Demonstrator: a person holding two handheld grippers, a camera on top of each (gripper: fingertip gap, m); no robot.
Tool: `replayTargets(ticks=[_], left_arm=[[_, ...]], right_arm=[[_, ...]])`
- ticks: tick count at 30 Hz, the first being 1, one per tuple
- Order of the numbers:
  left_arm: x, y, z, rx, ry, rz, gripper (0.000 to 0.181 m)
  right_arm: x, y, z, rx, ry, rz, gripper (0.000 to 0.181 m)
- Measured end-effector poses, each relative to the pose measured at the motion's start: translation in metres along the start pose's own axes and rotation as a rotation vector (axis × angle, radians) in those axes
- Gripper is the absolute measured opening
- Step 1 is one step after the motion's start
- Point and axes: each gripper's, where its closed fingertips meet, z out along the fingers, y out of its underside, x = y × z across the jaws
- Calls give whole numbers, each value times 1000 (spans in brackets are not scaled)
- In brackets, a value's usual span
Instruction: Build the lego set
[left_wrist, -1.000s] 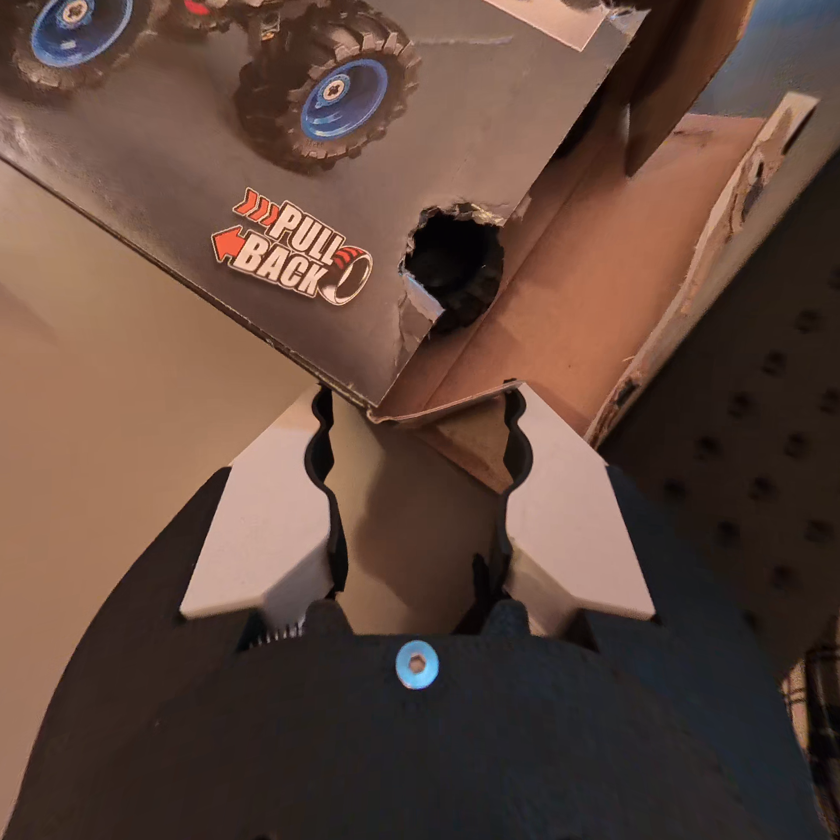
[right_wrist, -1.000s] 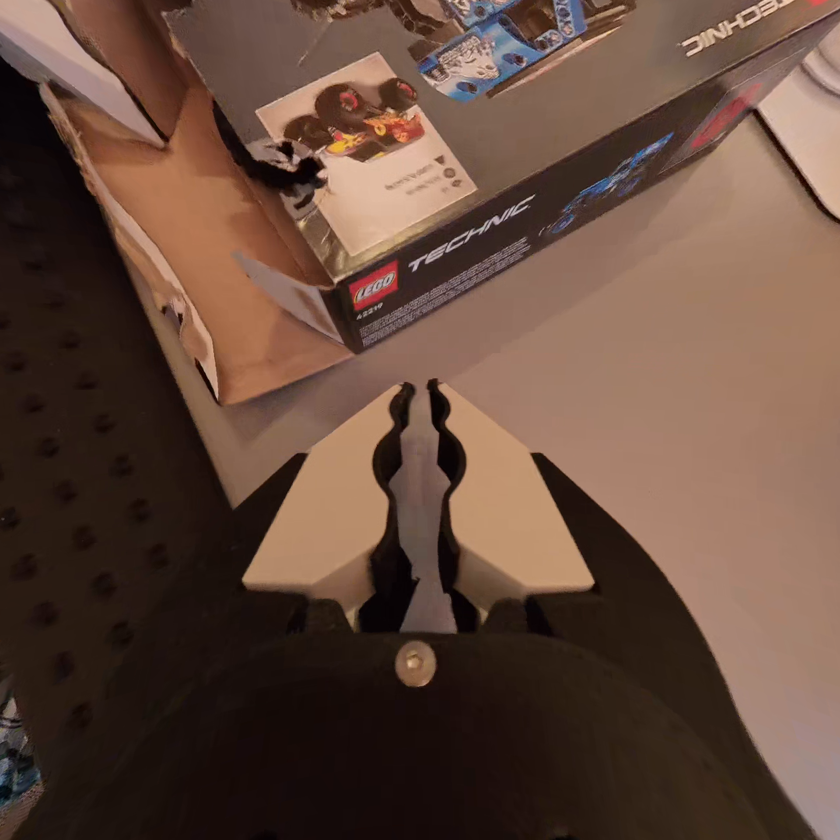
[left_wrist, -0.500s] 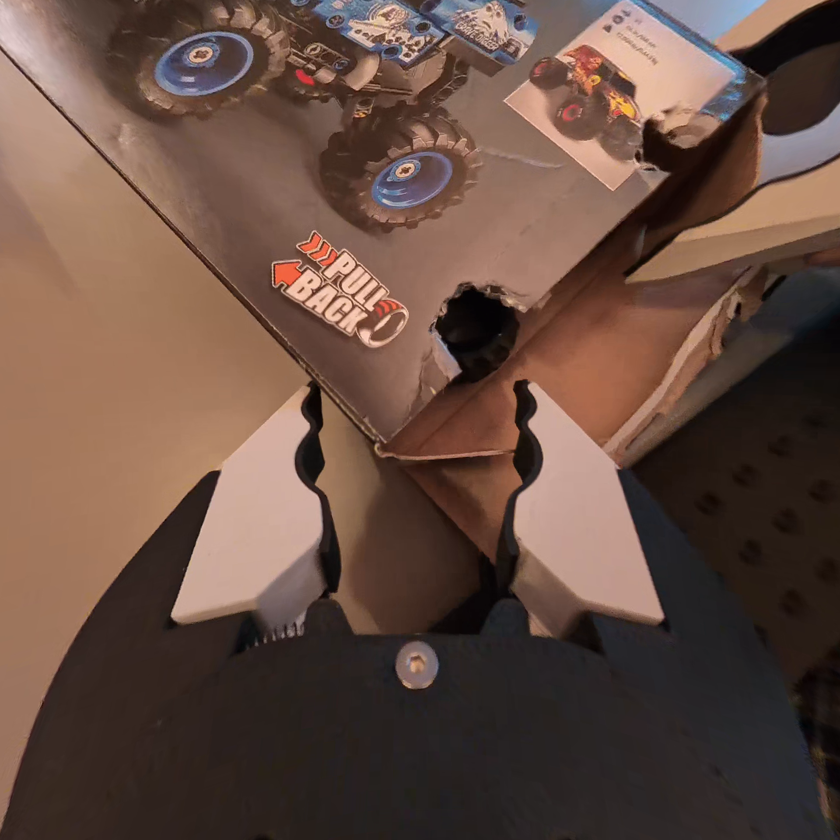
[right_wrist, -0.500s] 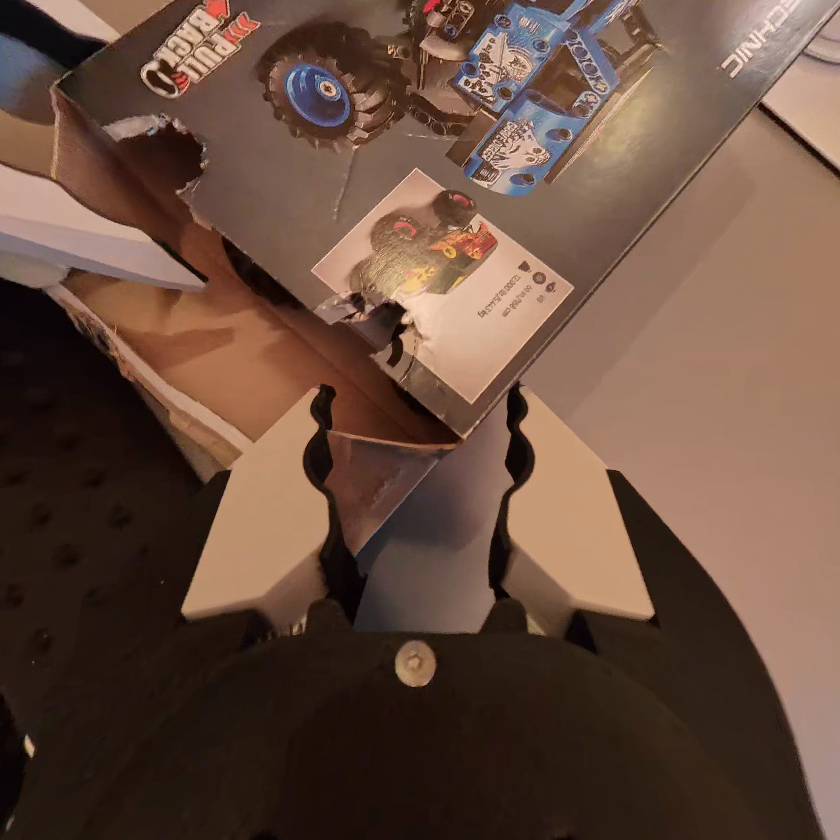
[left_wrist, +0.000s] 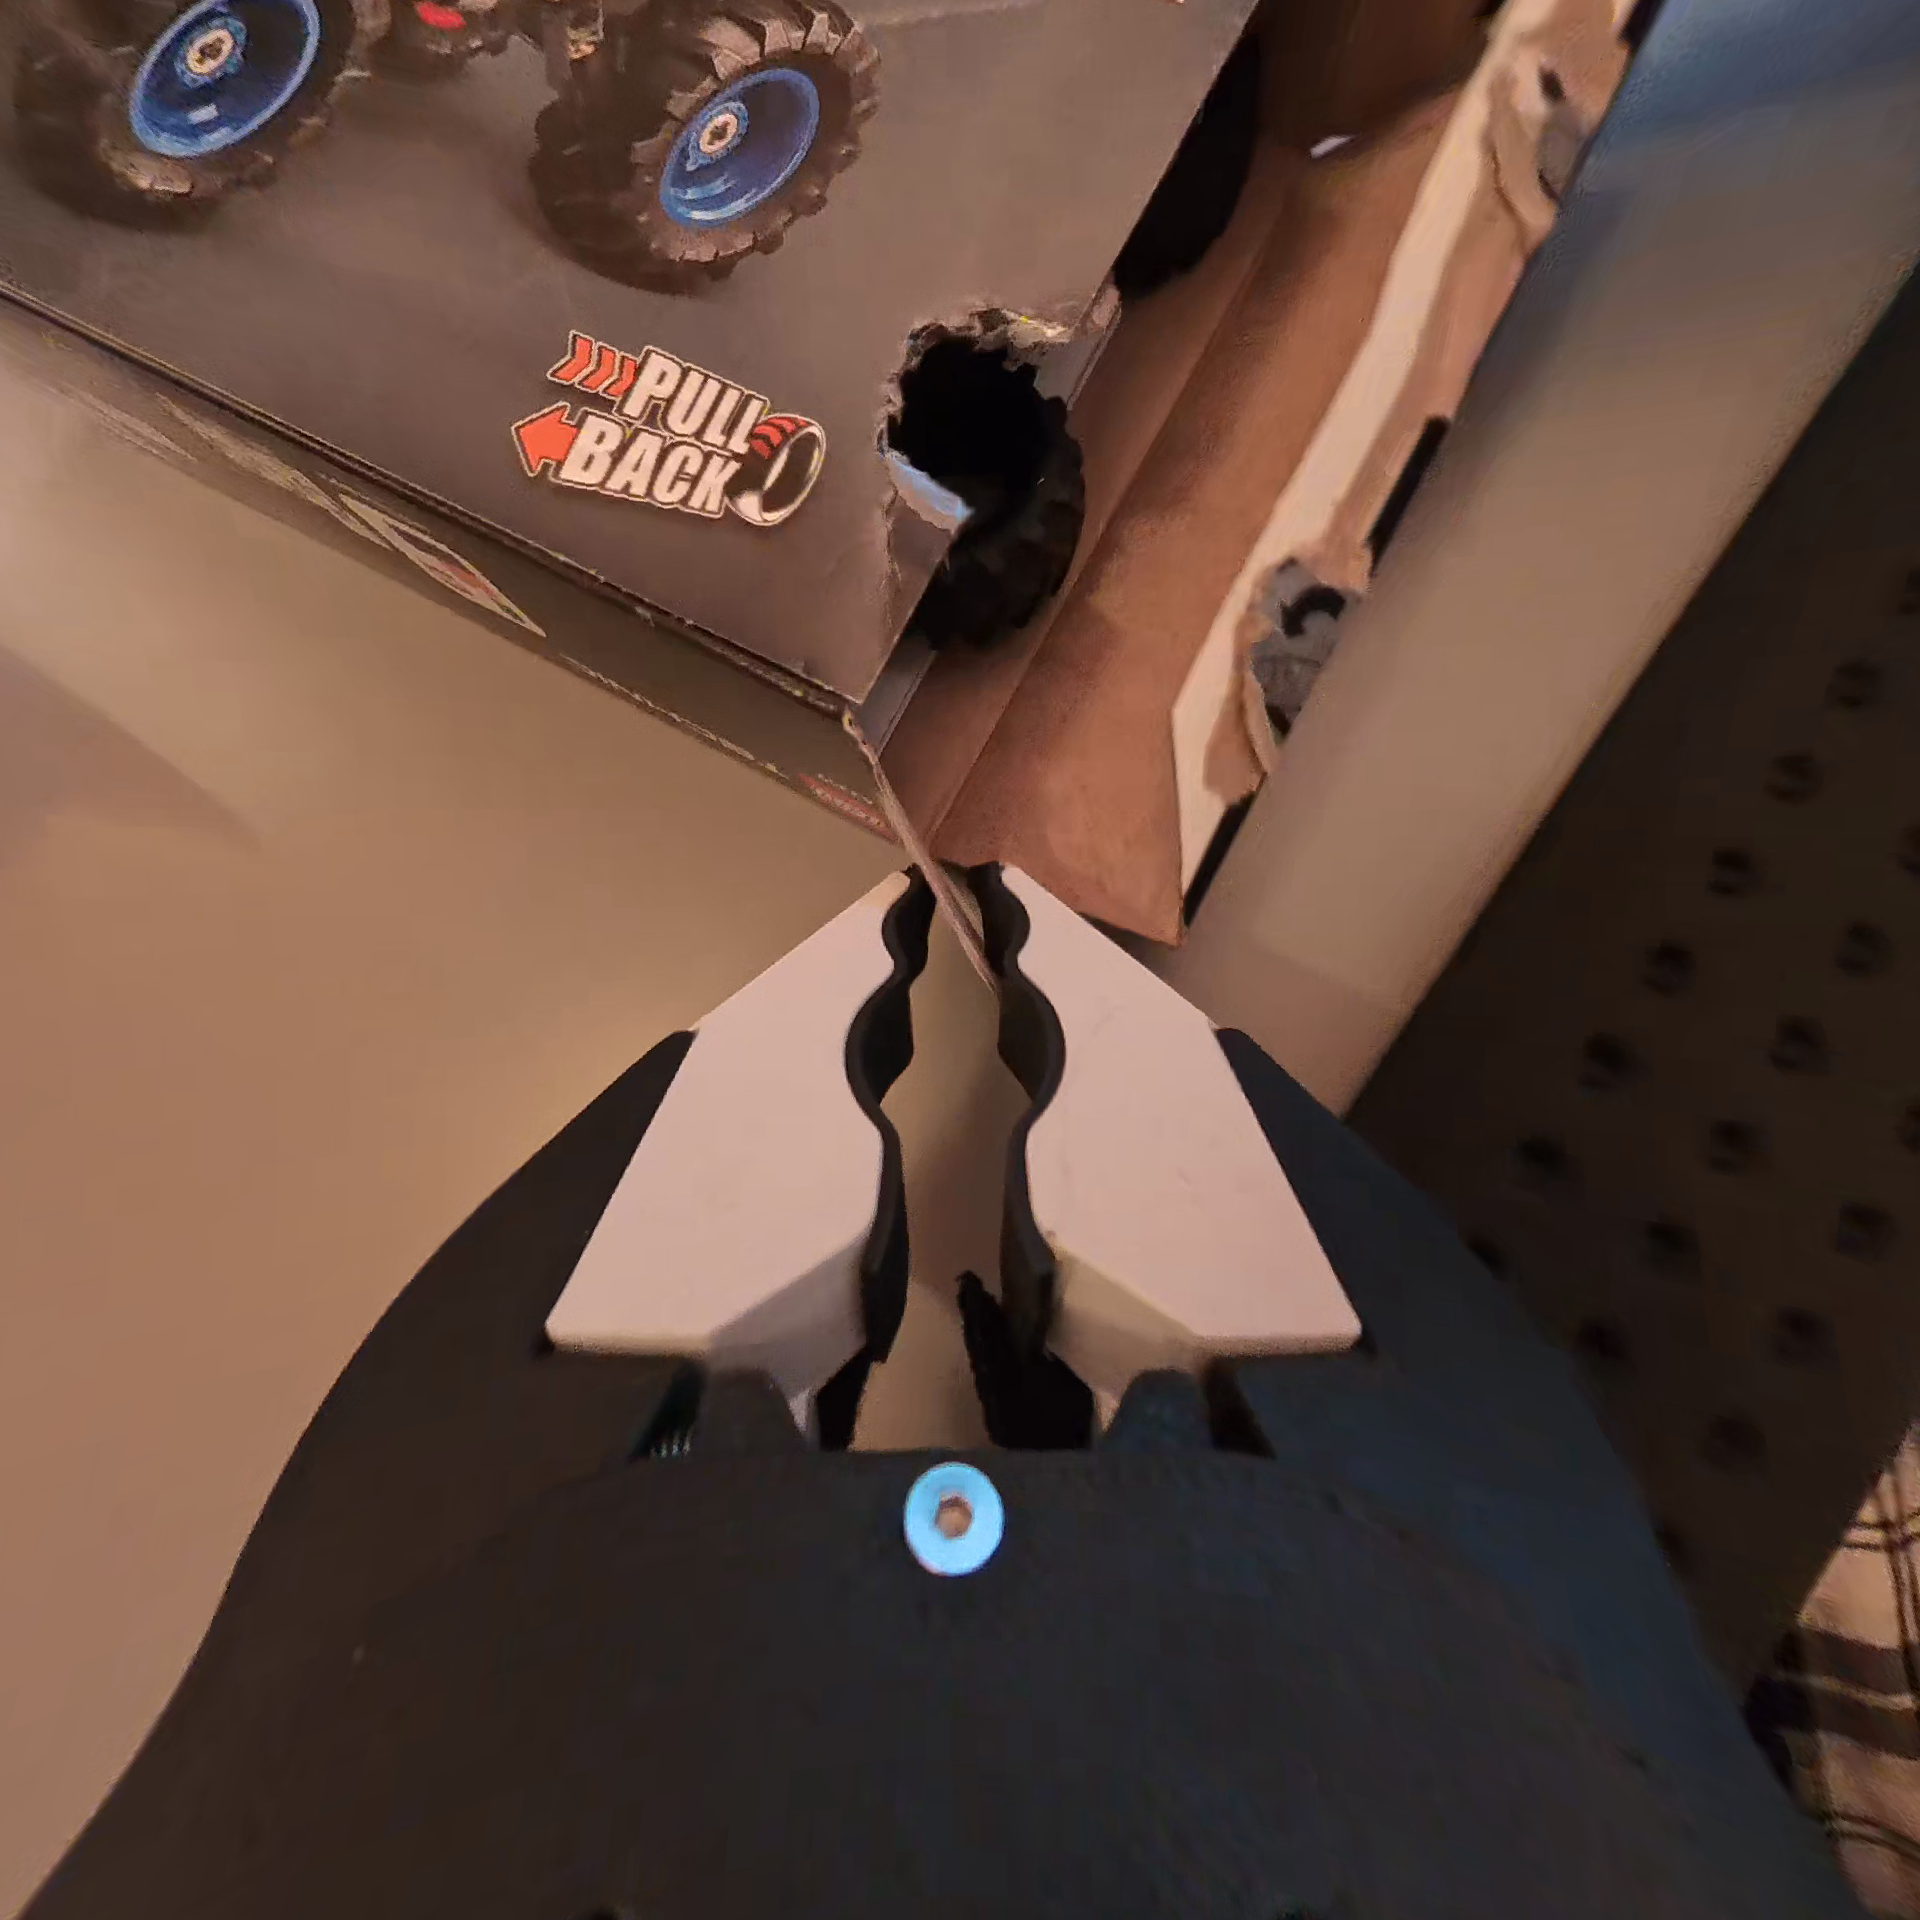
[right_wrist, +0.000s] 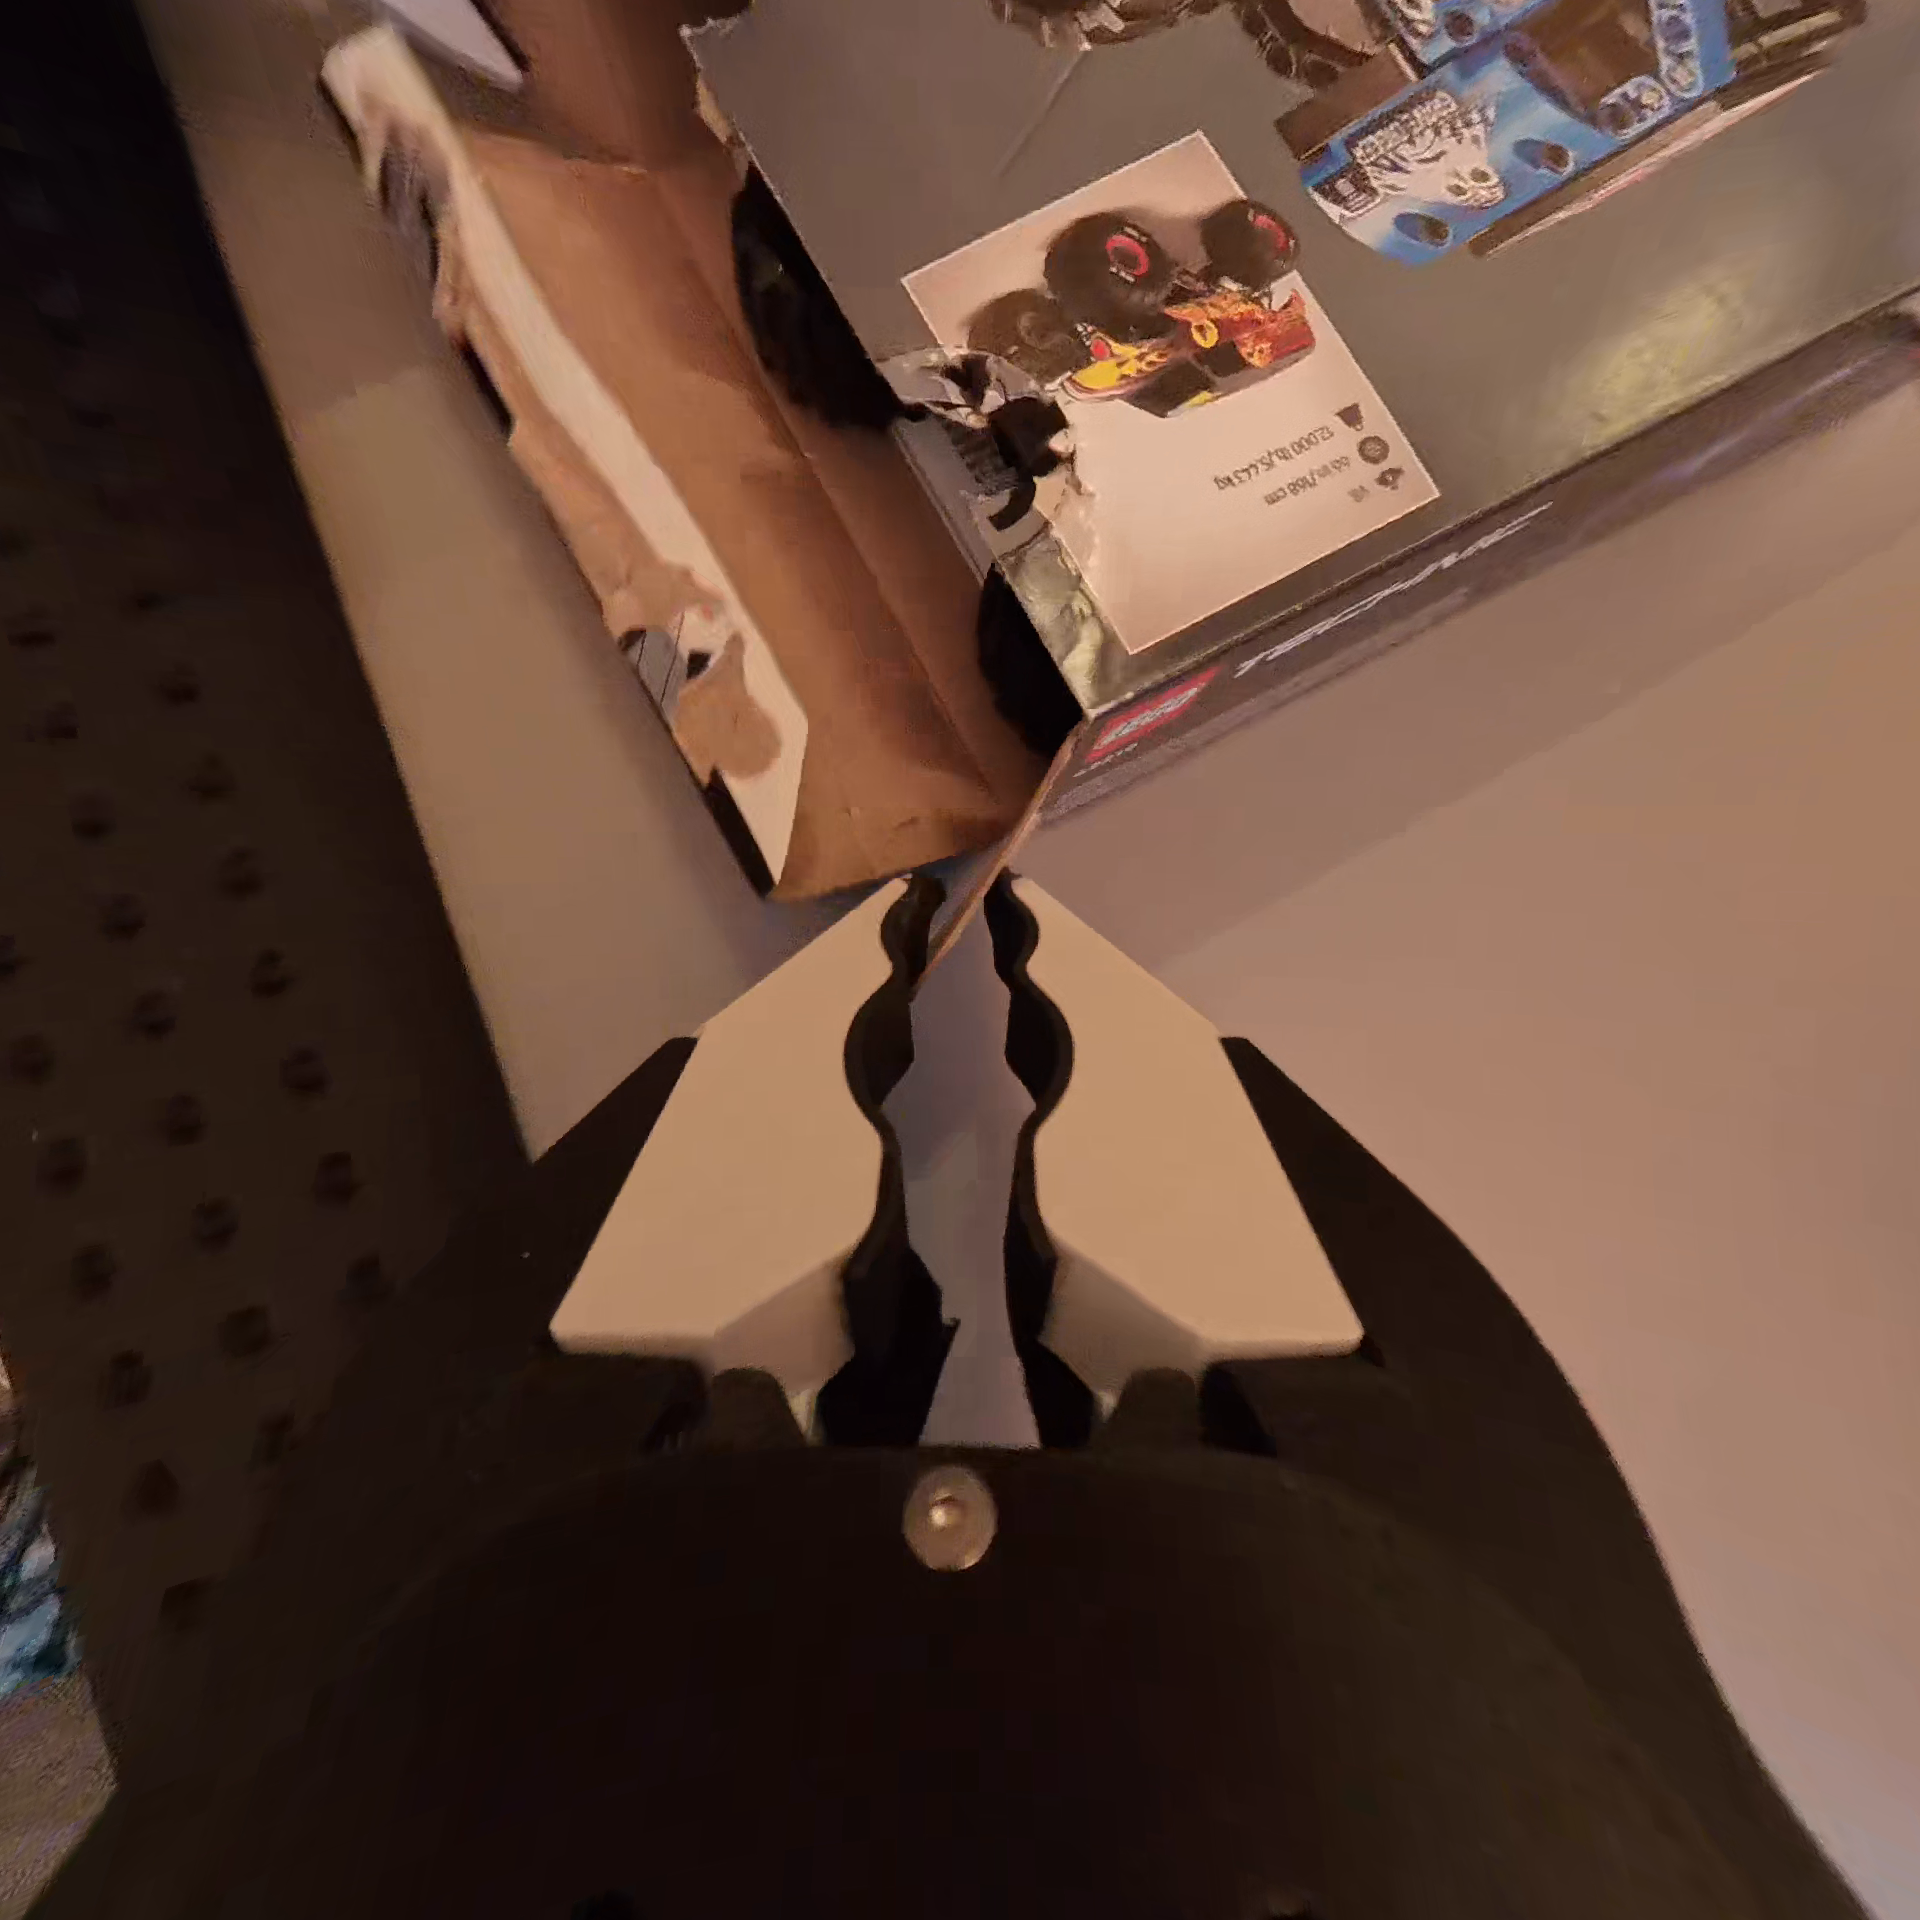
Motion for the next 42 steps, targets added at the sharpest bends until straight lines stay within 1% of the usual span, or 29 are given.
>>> replayTargets(ticks=[3,9,11,13,15,17,18,20,22,26,28,29,31,34,37,38,39,40,42], left_arm=[[-9,5,-2,-18,30,21,1],[-25,7,0,-43,153,100,0],[-32,7,2,-66,184,107,9],[-44,5,4,-82,177,112,23],[-50,1,5,-54,201,87,33],[-58,2,8,-56,200,72,50],[-62,3,9,-72,178,82,54],[-66,0,15,-122,117,160,60],[-65,-1,23,-185,107,239,61],[-64,-5,37,-309,172,377,76],[-61,-4,39,-359,233,407,76],[-59,-4,40,-362,259,409,76],[-59,-3,35,-371,265,371,74],[-55,-8,20,-289,217,252,78],[-63,-11,1,-201,43,98,76],[-65,-11,-7,-179,-15,41,75],[-60,-12,-14,-145,-43,5,70],[-54,-14,-20,-106,-66,-27,63],[-42,-23,-32,-18,-100,-75,58]], right_arm=[[8,4,1,-25,-39,-39,0],[12,4,4,-61,-182,-186,0],[14,2,6,-83,-232,-213,2],[19,0,8,-91,-249,-230,13],[23,-3,10,-93,-264,-226,23],[26,-3,11,-100,-260,-239,30],[26,-3,12,-115,-250,-251,31],[24,-3,14,-147,-205,-331,26],[25,-3,17,-190,-175,-400,27],[25,-3,23,-252,-209,-495,27],[28,-3,25,-268,-232,-511,30],[31,-2,26,-282,-234,-506,32],[33,-2,25,-293,-226,-480,37],[30,-5,18,-269,-169,-393,42],[41,-7,0,-236,-7,-222,53],[42,-10,-8,-214,50,-169,53],[38,-14,-17,-180,82,-122,50],[30,-18,-26,-138,96,-88,43],[10,-26,-39,-67,114,-41,32]])
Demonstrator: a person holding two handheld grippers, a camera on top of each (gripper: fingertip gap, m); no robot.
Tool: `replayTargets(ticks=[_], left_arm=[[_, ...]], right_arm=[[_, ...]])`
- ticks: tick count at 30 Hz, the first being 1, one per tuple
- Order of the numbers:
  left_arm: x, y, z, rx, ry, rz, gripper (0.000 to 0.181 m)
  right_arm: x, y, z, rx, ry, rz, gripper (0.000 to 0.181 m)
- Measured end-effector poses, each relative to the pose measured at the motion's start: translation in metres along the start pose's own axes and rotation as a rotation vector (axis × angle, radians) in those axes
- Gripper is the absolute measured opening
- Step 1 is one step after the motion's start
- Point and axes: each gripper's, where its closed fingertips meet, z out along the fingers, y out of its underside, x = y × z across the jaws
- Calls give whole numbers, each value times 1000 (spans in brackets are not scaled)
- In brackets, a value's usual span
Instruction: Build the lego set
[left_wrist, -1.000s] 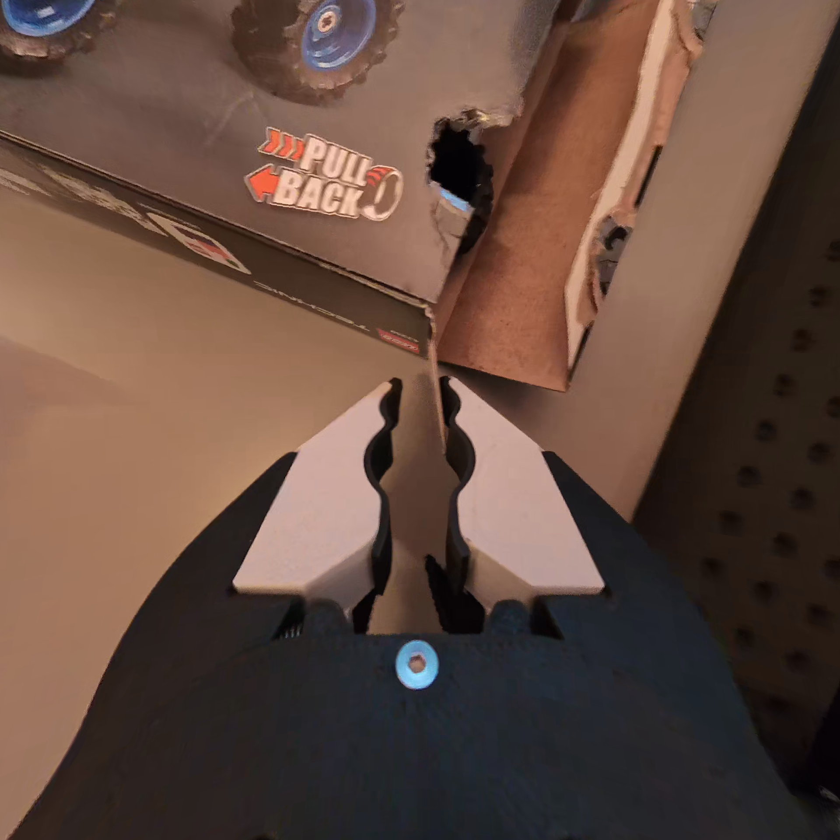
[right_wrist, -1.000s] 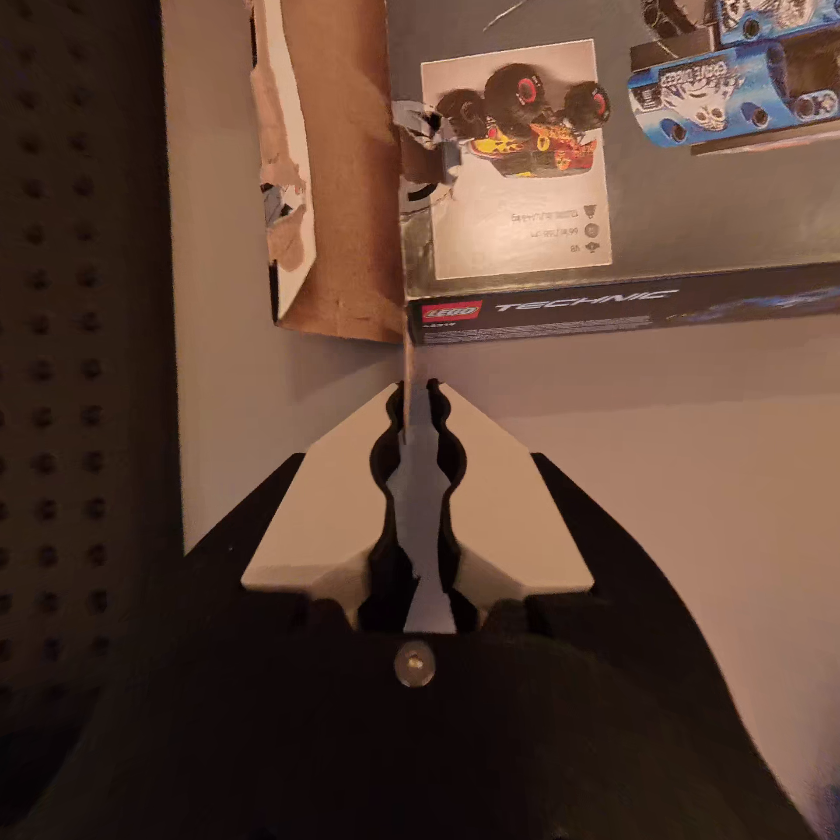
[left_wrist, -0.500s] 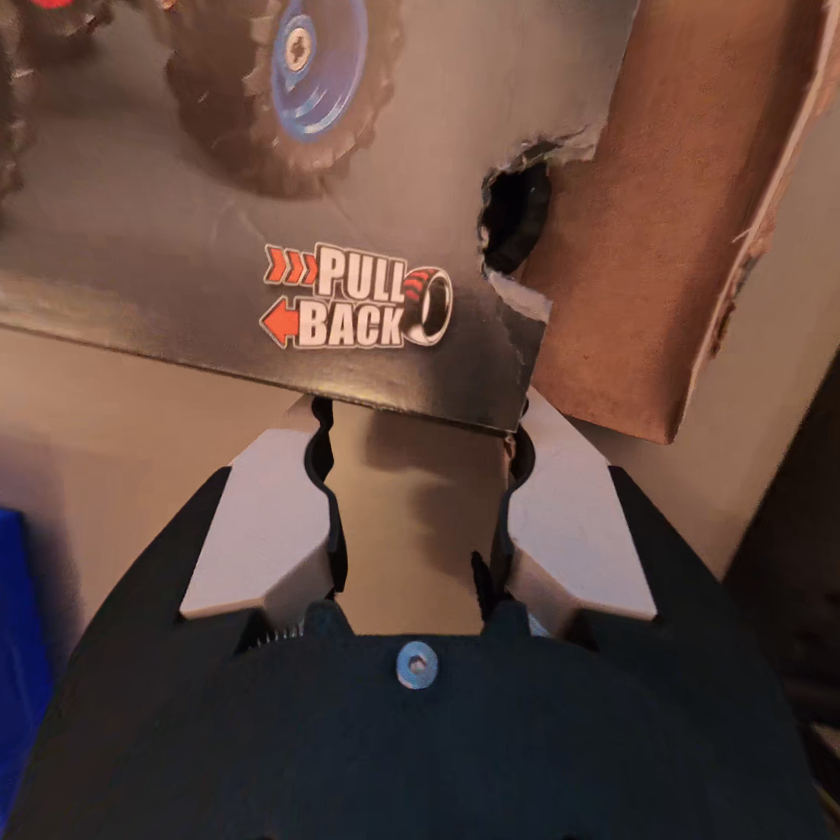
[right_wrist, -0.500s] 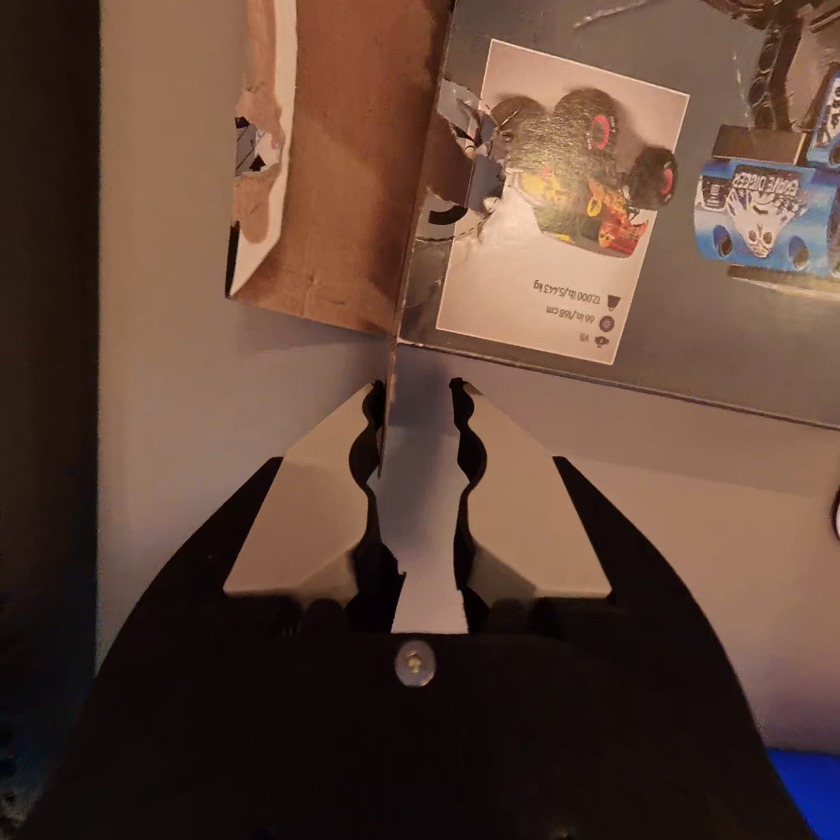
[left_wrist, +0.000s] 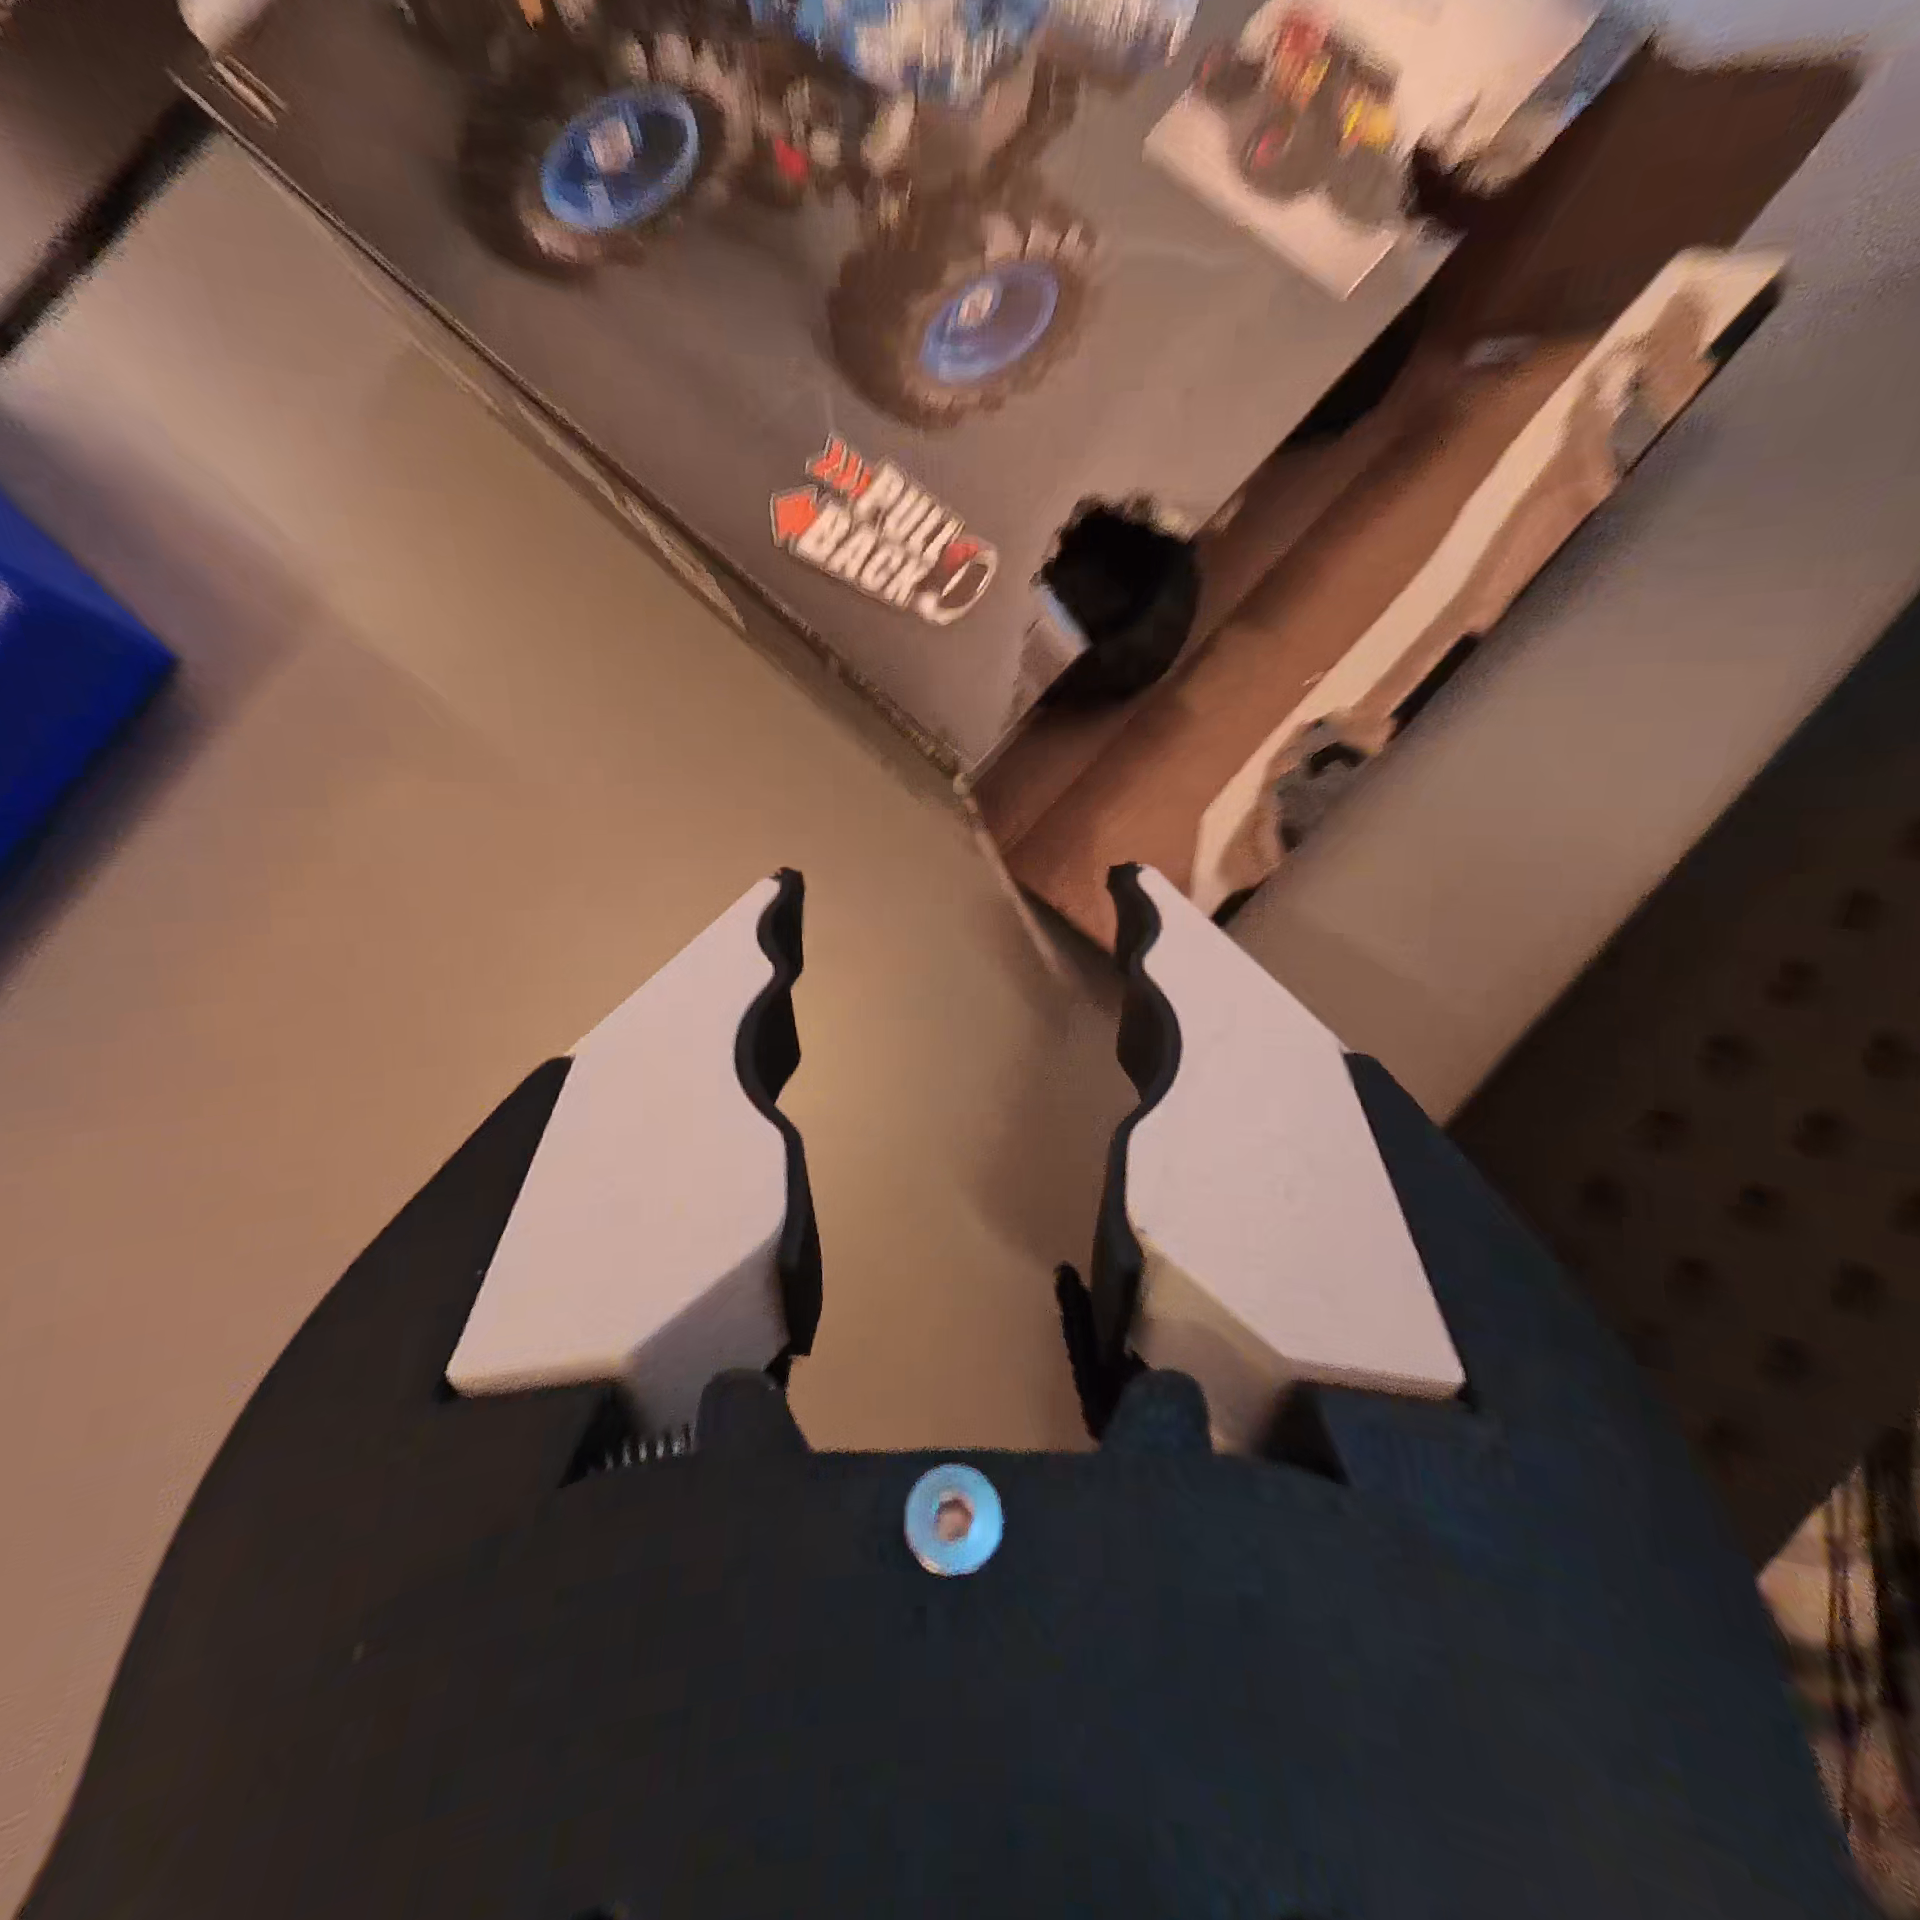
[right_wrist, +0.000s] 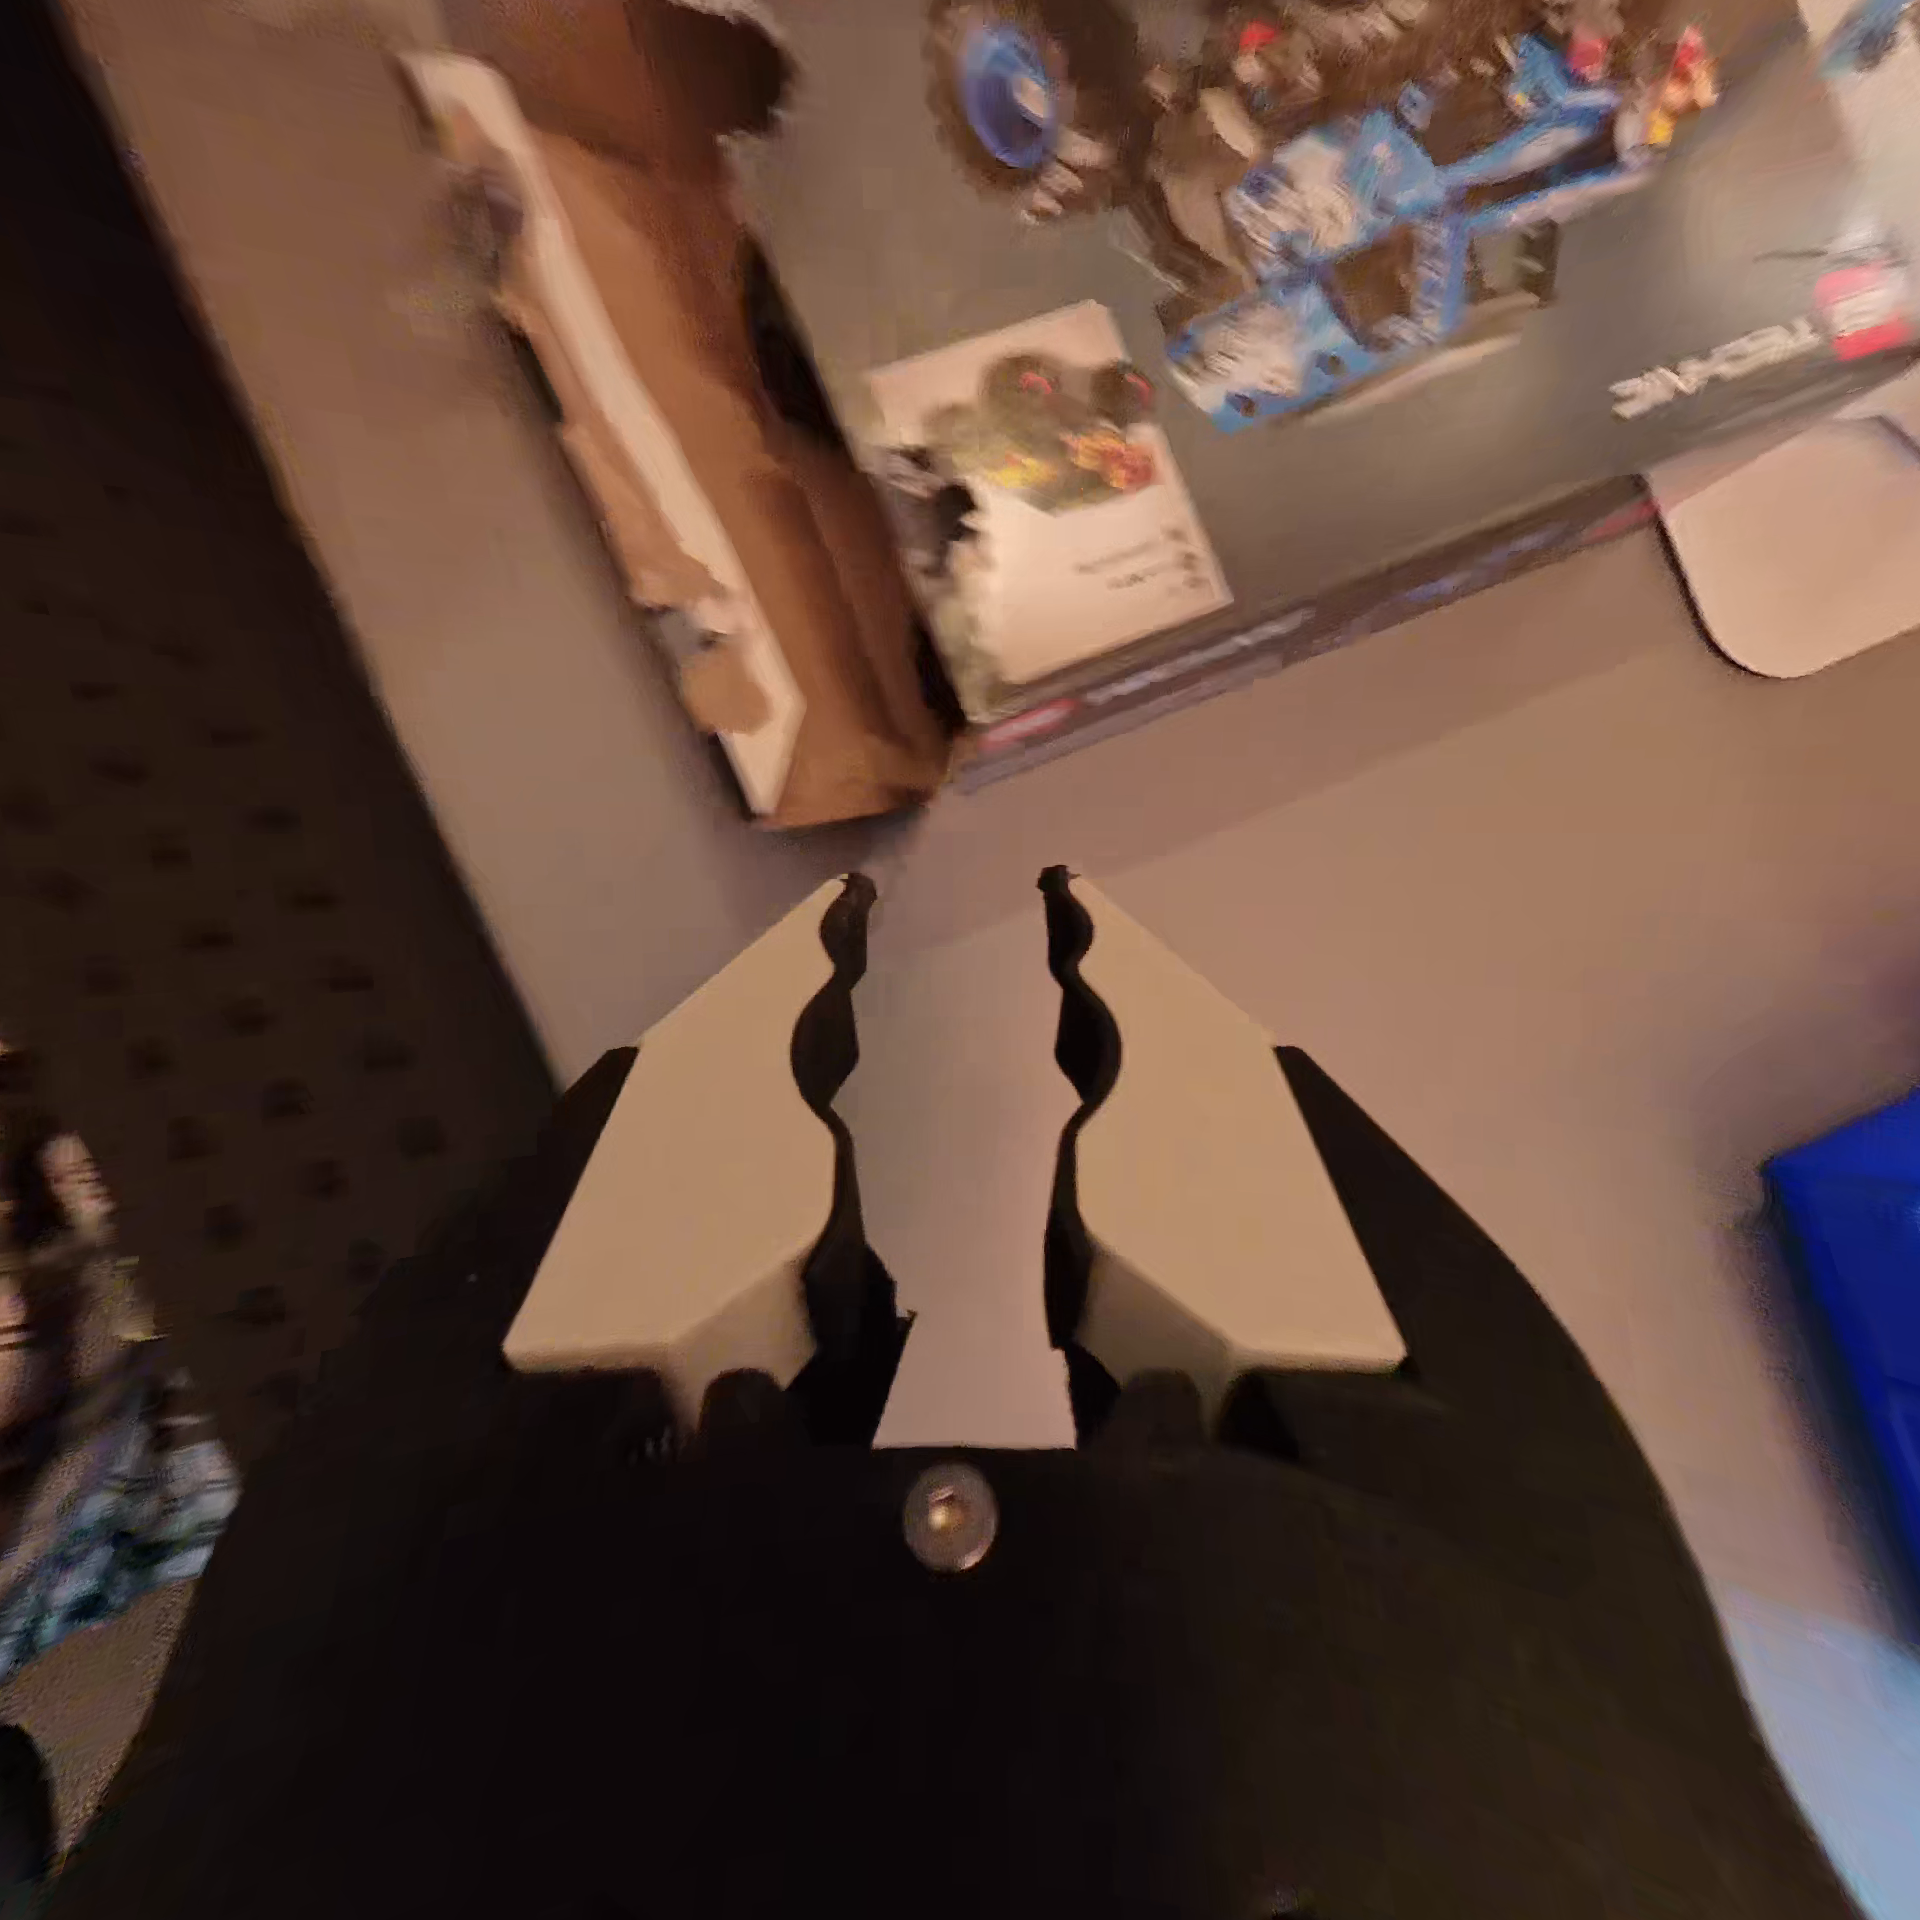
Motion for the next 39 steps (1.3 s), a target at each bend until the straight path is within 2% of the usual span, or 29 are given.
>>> replayTargets(ticks=[2,3,5,8,10,11,12,13,14,15,19,26,32,36,37,39], left_arm=[[6,-17,-11,114,-54,-32,46],[9,-24,-12,147,-71,-34,47],[10,-22,-1,99,-112,-29,55],[10,-13,26,29,-131,-23,57],[3,-3,40,-9,-145,-41,44],[-2,-5,42,8,-164,-22,31],[-7,-9,44,35,-171,-20,20],[-9,-8,48,32,-153,-38,14],[-11,-8,48,33,-143,-31,11],[-13,-10,46,35,-139,-19,10],[-9,-22,35,19,-88,-12,10],[-10,-65,4,41,2,-35,11],[-16,-78,-1,44,16,-54,10],[-22,-79,-1,41,11,-74,9],[-22,-78,-1,42,17,-80,9],[-22,-80,-1,53,30,-91,7]], right_arm=[[-22,-9,-7,55,-3,-6,26],[-30,-16,-8,92,2,-2,23],[-44,-36,-7,180,-19,34,26],[-17,-41,7,172,161,94,43],[-2,-32,27,123,198,153,51],[-1,-28,39,98,171,174,51],[1,-25,48,78,168,177,50],[7,-21,55,60,191,167,42],[13,-17,60,44,216,157,28],[16,-16,62,44,214,150,25],[20,-22,51,58,152,140,23],[39,-47,10,128,6,215,22],[51,-57,1,145,13,212,24],[35,-59,1,170,-44,173,65],[30,-55,4,152,-51,148,84],[22,-48,10,115,-35,87,104]])
